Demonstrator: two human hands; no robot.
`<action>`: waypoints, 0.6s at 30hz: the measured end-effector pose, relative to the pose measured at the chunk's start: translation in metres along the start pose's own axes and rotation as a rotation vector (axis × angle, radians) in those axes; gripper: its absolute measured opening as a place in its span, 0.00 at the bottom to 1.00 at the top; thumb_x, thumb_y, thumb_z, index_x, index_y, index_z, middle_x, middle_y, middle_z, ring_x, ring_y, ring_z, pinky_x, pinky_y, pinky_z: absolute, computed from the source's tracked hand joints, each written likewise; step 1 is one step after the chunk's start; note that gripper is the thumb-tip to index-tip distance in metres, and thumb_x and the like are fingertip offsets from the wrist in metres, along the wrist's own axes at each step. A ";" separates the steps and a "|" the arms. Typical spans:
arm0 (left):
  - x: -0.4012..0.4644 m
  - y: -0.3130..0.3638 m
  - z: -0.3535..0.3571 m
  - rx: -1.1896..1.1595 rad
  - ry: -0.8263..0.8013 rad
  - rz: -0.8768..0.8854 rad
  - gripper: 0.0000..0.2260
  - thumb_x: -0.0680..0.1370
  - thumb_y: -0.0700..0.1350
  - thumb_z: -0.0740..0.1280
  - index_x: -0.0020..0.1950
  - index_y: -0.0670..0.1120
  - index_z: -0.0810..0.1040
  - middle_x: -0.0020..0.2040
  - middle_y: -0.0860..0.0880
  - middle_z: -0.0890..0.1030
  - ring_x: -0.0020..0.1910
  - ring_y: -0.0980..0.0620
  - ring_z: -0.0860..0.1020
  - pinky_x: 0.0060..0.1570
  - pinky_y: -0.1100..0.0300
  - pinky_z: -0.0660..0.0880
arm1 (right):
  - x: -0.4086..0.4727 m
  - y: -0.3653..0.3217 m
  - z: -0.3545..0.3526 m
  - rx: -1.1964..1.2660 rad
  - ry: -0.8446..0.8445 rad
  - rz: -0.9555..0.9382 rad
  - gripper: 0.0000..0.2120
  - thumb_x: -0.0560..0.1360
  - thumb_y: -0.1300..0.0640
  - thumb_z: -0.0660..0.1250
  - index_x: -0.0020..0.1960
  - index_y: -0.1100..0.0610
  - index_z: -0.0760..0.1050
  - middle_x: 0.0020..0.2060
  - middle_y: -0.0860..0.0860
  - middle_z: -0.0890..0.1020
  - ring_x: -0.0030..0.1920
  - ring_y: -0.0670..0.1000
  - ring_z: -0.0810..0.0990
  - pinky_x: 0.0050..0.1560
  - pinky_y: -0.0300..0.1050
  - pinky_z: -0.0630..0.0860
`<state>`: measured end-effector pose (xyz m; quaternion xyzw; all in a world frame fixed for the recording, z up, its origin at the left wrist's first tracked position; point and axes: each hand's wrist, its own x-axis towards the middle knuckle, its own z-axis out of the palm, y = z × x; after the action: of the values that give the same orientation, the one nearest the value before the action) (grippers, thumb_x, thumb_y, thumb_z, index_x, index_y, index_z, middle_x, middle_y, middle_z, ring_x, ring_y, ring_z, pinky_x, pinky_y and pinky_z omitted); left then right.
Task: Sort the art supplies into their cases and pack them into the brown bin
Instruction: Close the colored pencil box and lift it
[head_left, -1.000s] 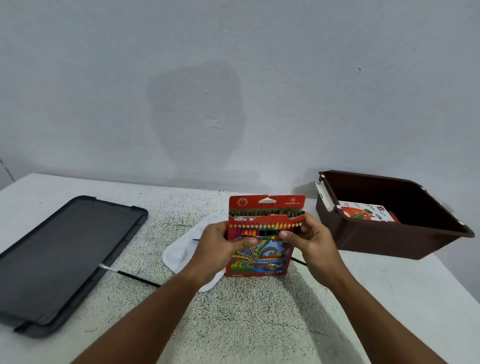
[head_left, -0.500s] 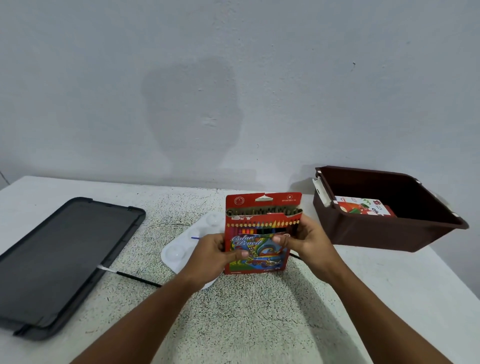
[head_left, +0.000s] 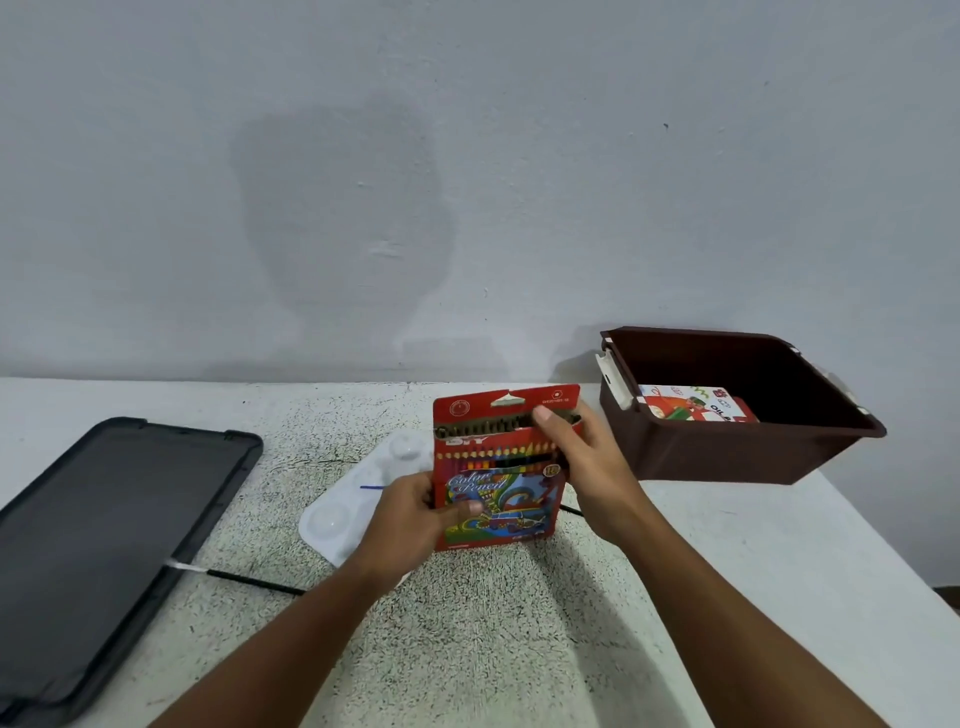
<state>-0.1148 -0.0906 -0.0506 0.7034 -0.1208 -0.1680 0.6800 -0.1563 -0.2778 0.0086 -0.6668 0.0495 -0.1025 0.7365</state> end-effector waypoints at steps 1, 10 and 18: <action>0.000 0.000 0.000 0.002 -0.005 0.000 0.12 0.70 0.38 0.74 0.52 0.43 0.81 0.47 0.49 0.85 0.48 0.49 0.84 0.54 0.48 0.78 | 0.002 -0.001 0.002 -0.020 0.021 0.004 0.16 0.73 0.47 0.69 0.57 0.55 0.77 0.48 0.52 0.85 0.50 0.53 0.84 0.50 0.49 0.79; 0.000 -0.002 0.002 0.005 -0.007 -0.015 0.18 0.66 0.41 0.75 0.55 0.42 0.79 0.49 0.48 0.85 0.49 0.49 0.83 0.51 0.51 0.79 | 0.009 -0.004 0.001 -0.048 0.081 0.065 0.07 0.75 0.53 0.68 0.52 0.53 0.78 0.42 0.50 0.85 0.44 0.50 0.84 0.43 0.44 0.77; -0.005 -0.001 0.007 0.009 0.057 -0.019 0.11 0.71 0.35 0.72 0.53 0.41 0.79 0.46 0.49 0.85 0.47 0.49 0.84 0.42 0.62 0.79 | 0.006 -0.007 -0.010 -0.032 -0.133 0.029 0.21 0.70 0.48 0.72 0.61 0.50 0.72 0.52 0.51 0.84 0.51 0.51 0.84 0.49 0.45 0.80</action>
<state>-0.1225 -0.0948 -0.0509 0.7120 -0.0956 -0.1537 0.6784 -0.1529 -0.2892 0.0149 -0.6832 0.0118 -0.0463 0.7286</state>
